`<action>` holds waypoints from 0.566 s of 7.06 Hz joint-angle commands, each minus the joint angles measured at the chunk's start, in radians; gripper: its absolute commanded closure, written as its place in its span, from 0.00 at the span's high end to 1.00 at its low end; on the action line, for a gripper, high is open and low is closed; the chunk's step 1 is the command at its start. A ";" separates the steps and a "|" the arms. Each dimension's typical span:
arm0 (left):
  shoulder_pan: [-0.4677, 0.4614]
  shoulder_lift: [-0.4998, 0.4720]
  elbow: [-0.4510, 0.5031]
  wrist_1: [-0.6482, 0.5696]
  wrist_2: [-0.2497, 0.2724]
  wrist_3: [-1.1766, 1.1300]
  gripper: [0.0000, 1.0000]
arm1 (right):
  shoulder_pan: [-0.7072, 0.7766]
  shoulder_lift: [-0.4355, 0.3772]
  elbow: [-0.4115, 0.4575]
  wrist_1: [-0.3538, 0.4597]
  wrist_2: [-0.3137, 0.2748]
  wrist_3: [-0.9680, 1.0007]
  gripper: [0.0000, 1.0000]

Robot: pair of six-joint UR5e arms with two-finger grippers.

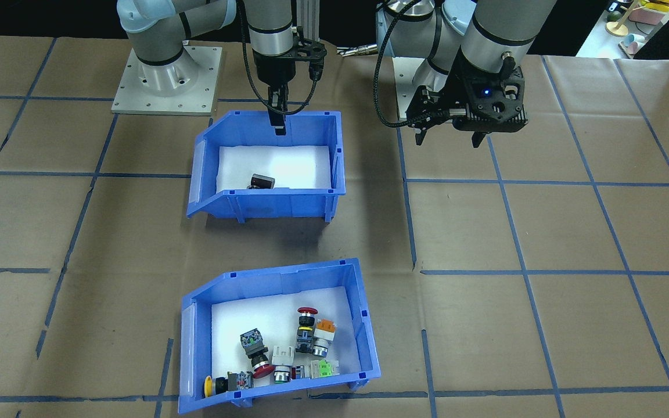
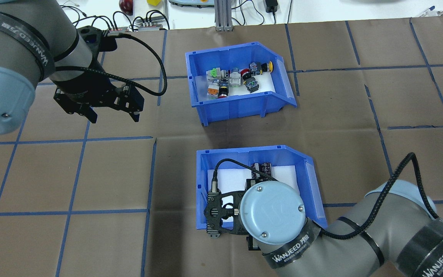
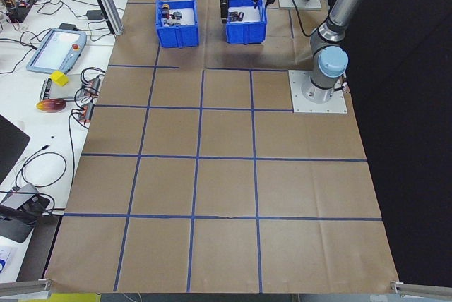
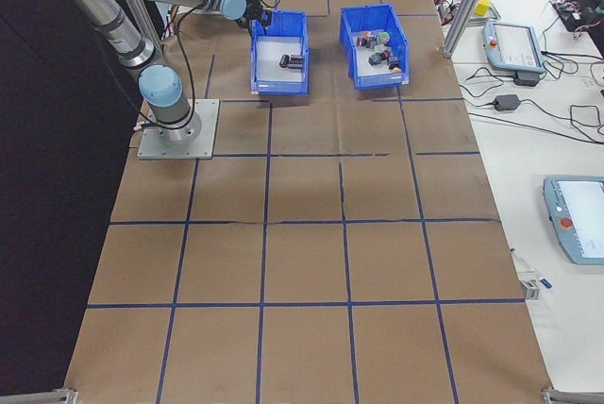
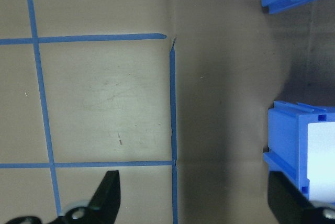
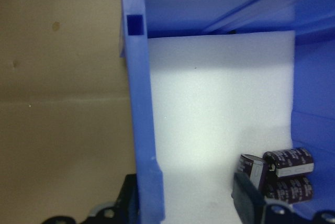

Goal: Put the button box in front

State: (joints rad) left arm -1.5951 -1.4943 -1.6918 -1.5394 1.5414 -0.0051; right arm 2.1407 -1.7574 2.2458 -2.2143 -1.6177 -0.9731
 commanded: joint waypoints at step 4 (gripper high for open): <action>0.009 0.022 -0.009 0.004 0.011 0.019 0.99 | -0.218 -0.080 -0.282 0.456 -0.039 -0.007 1.00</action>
State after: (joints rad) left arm -1.5873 -1.4733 -1.6962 -1.5411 1.5132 0.0128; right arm 2.0244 -1.8337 2.0175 -1.8137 -1.6555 -0.9799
